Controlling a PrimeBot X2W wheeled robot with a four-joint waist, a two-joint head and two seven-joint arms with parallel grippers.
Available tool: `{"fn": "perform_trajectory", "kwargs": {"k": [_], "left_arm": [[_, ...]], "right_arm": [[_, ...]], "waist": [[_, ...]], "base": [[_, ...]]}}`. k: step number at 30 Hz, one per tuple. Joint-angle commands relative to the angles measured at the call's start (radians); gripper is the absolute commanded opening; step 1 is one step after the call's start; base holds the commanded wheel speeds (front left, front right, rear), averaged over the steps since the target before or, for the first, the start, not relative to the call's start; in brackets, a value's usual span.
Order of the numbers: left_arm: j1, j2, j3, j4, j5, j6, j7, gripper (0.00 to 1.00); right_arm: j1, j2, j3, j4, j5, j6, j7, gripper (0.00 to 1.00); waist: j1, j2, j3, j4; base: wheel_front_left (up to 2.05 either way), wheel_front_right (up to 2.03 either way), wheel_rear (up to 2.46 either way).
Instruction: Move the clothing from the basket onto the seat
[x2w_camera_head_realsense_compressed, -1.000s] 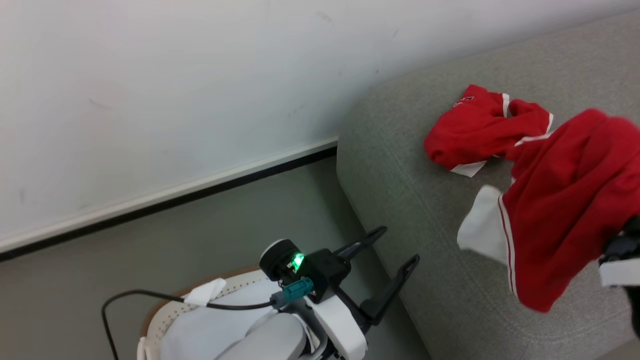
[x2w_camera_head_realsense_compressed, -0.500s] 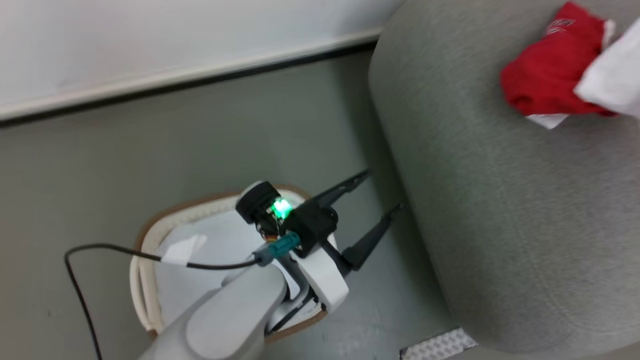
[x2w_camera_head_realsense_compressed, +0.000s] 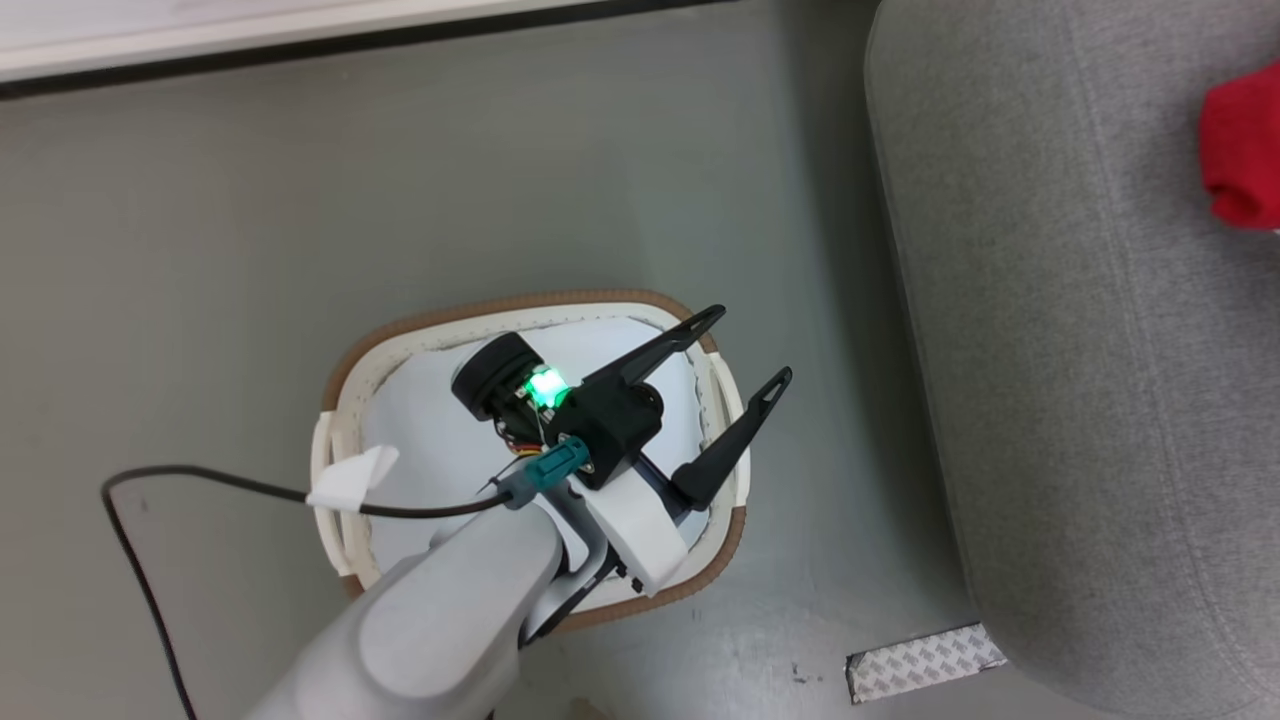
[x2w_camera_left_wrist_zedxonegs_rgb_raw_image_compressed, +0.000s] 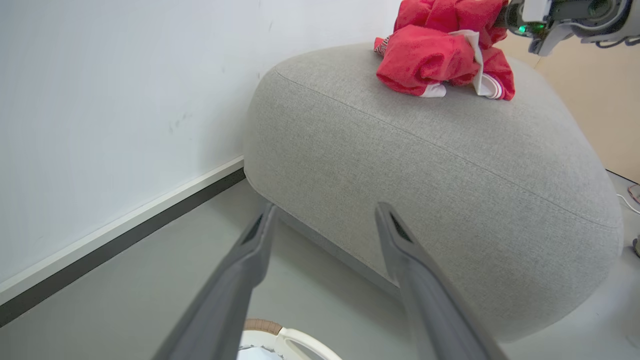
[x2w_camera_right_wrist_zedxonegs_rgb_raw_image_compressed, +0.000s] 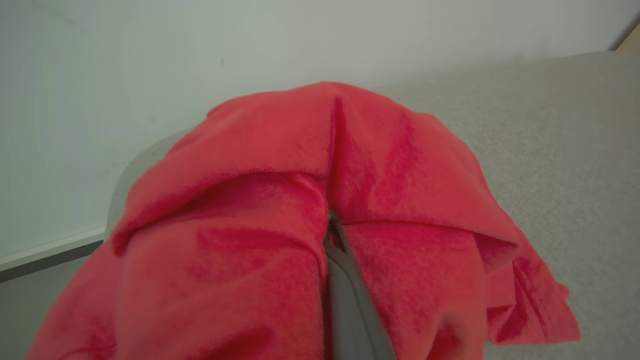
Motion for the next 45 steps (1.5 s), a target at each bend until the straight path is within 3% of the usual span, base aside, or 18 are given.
{"fn": "perform_trajectory", "kwargs": {"k": [1, 2, 3, 9, 16, 22, 29, 38, 45], "left_arm": [[0.005, -0.002, 0.002, 0.004, -0.002, 0.004, -0.009, 1.0], [0.008, -0.001, 0.002, 0.008, -0.006, 0.005, -0.01, 1.0], [0.009, -0.003, 0.003, 0.011, -0.008, 0.005, -0.012, 1.0], [0.037, -0.021, 0.002, 0.036, -0.026, 0.003, -0.023, 1.0], [0.119, -0.041, 0.023, 0.085, -0.066, 0.006, -0.031, 1.0], [0.22, -0.048, 0.089, 0.076, -0.1, 0.021, -0.031, 1.0], [0.313, -0.046, 0.19, 0.046, -0.115, 0.044, -0.031, 1.0], [0.422, -0.01, 0.399, -0.009, -0.122, 0.1, -0.031, 1.0], [0.53, 0.003, 0.572, -0.047, -0.096, 0.138, -0.031, 1.0]], "right_arm": [[-0.008, -0.011, 0.023, 0.012, -0.008, -0.002, 0.027, 0.42], [-0.007, -0.009, 0.045, 0.019, -0.009, -0.002, 0.05, 0.6], [-0.007, -0.01, 0.064, 0.023, -0.007, -0.002, 0.07, 1.0], [0.015, -0.037, 0.153, 0.032, 0.015, -0.002, 0.156, 1.0], [0.093, -0.089, 0.282, -0.027, 0.026, -0.002, 0.231, 1.0], [0.172, -0.154, 0.36, -0.162, 0.071, -0.002, 0.214, 1.0], [0.265, -0.199, 0.356, -0.325, 0.116, -0.002, 0.115, 1.0], [0.462, -0.078, 0.207, -0.485, 0.044, -0.002, -0.11, 1.0], [0.659, 0.102, 0.085, -0.537, -0.08, -0.002, -0.21, 1.0]], "waist": [[-0.0004, 0.0, -0.017, -0.003], [-0.0004, 0.0, -0.025, -0.005], [-0.0004, 0.0, -0.034, -0.007], [-0.0004, 0.0, -0.111, -0.021], [-0.0004, 0.0, -0.291, -0.038], [-0.0004, 0.0, -0.454, -0.043], [-0.0004, 0.0, -0.578, -0.005], [-0.0004, 0.0, -0.634, 0.083], [-0.0004, 0.0, -0.639, 0.132]], "base": [[0.0, 0.0, 0.0], [0.0, 0.0, 0.0], [0.0, 0.0, 0.0], [0.0, 0.0, 0.0], [0.0, 0.0, 0.0], [0.0, 0.0, 0.0], [0.0, 0.0, 0.0], [0.0, 0.0, 0.0], [0.0, 0.0, 0.0]]}}
